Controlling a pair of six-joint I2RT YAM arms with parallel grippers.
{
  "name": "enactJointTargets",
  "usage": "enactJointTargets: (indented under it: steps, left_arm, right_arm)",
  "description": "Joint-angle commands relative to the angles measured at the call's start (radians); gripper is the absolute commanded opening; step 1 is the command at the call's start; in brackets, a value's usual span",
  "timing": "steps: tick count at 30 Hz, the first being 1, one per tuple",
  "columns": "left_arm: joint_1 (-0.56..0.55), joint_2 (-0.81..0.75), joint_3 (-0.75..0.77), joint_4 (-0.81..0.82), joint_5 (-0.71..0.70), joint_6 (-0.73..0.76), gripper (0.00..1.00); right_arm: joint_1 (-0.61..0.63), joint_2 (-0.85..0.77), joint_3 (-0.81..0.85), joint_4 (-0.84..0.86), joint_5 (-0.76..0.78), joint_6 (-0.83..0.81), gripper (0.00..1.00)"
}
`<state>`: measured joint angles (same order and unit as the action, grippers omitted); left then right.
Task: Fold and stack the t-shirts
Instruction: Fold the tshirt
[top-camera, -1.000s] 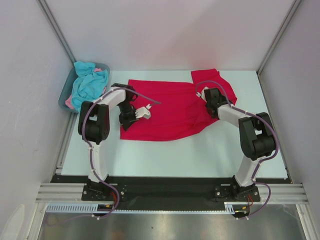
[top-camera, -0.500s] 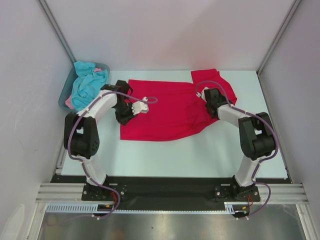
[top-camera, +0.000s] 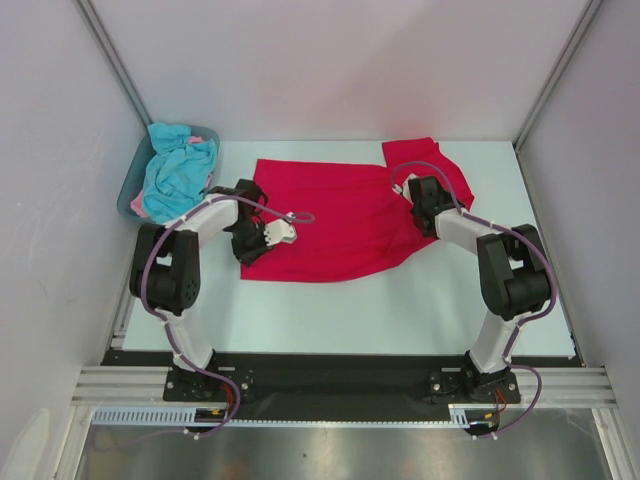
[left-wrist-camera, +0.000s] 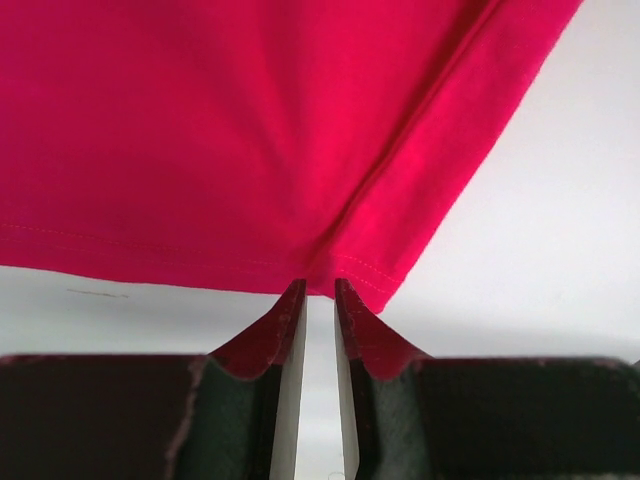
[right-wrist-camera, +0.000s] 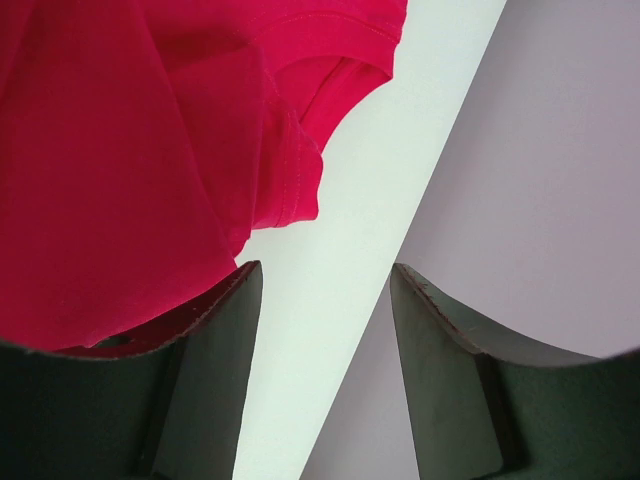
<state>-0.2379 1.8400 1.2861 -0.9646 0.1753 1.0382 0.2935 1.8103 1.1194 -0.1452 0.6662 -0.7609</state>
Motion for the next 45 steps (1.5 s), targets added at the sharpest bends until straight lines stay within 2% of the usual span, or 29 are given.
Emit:
enactJointTargets:
  steps: [1,14,22,34,45]
  left_arm:
    - [-0.006,-0.038,-0.021,0.043,0.006,-0.007,0.22]
    - [0.009,-0.064,-0.025,0.101,-0.002,-0.035,0.22]
    - [0.051,-0.056,-0.025,0.106,0.061,-0.067,0.22]
    - [0.063,-0.059,0.015,0.001,0.162,-0.058,0.23]
    - [0.060,-0.068,-0.044,0.021,0.105,-0.041,0.23]
  right_arm:
    - [0.006,0.012,0.026,0.022,0.018,-0.003,0.59]
    - [0.007,0.023,0.039,0.024,0.026,-0.015,0.59]
    - [0.007,0.006,0.011,0.027,0.021,0.002,0.59]
    - [0.007,0.004,-0.001,0.045,0.021,-0.002,0.59]
    - [0.009,0.014,0.007,0.047,0.024,0.000,0.59]
